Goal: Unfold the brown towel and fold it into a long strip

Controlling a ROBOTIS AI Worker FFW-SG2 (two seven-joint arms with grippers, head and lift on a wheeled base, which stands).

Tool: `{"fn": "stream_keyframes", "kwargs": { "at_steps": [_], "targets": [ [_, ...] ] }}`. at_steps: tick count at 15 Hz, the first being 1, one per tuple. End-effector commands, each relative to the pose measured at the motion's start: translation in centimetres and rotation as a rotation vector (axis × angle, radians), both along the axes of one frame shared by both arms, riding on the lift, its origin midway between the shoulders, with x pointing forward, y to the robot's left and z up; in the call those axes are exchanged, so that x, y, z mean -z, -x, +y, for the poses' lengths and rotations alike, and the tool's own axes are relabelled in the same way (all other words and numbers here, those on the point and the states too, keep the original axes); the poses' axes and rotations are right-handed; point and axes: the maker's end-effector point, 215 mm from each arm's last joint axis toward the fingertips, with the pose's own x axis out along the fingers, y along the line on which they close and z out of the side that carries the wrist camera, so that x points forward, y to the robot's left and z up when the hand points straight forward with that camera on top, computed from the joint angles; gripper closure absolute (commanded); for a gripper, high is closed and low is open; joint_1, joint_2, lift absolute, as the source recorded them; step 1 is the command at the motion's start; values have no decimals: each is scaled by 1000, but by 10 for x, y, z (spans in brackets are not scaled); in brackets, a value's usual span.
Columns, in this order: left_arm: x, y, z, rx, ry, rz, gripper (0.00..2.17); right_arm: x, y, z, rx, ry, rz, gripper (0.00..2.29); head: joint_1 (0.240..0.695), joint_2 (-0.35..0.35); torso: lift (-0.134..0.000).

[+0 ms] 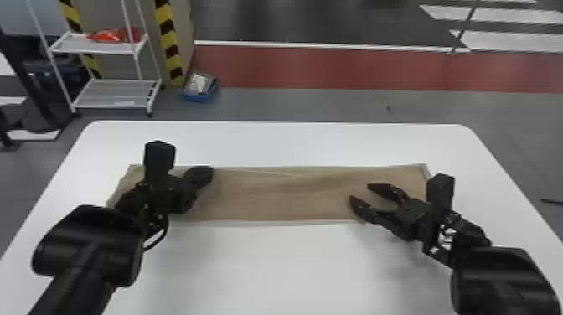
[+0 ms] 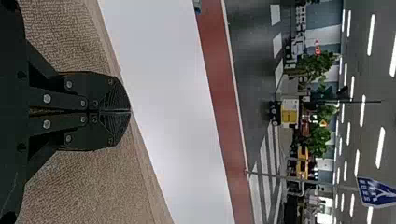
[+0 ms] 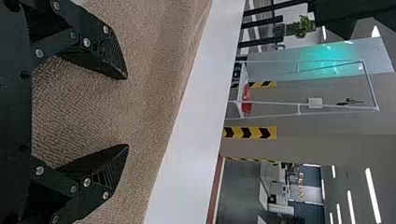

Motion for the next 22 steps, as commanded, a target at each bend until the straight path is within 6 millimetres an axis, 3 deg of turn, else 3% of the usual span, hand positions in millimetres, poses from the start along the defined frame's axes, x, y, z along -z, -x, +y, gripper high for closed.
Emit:
{"fn": "stream_keyframes", "kwargs": {
  "at_steps": [1, 8, 9, 11, 15, 19, 22],
  "targets": [
    [0, -1, 8, -15, 6, 7, 1150, 2, -1, -8, 7, 6, 10, 427, 695, -67, -113],
    [-2, -3, 18, -55, 17, 1, 1133, 1, -4, -12, 12, 9, 11, 427, 695, -65, -113],
    [0, -2, 17, -54, 18, -1, 913, -1, -5, -13, 13, 9, 8, 424, 695, -63, -113],
    [-3, 0, 18, -54, 19, -13, 191, -1, -5, -14, 15, 7, 7, 296, 695, -62, -113],
    [-16, 14, 42, -90, 46, -28, 90, -15, -9, -23, 40, -46, -1, 232, 695, -59, -113],
    [-45, 35, 94, -194, 122, -88, 87, -48, -13, -46, 81, -88, -11, 184, 695, -46, -113],
    [-86, 61, 153, -327, 191, -198, 90, -70, 1, -65, 124, -133, -4, 184, 695, -21, -113]
  ]
}}
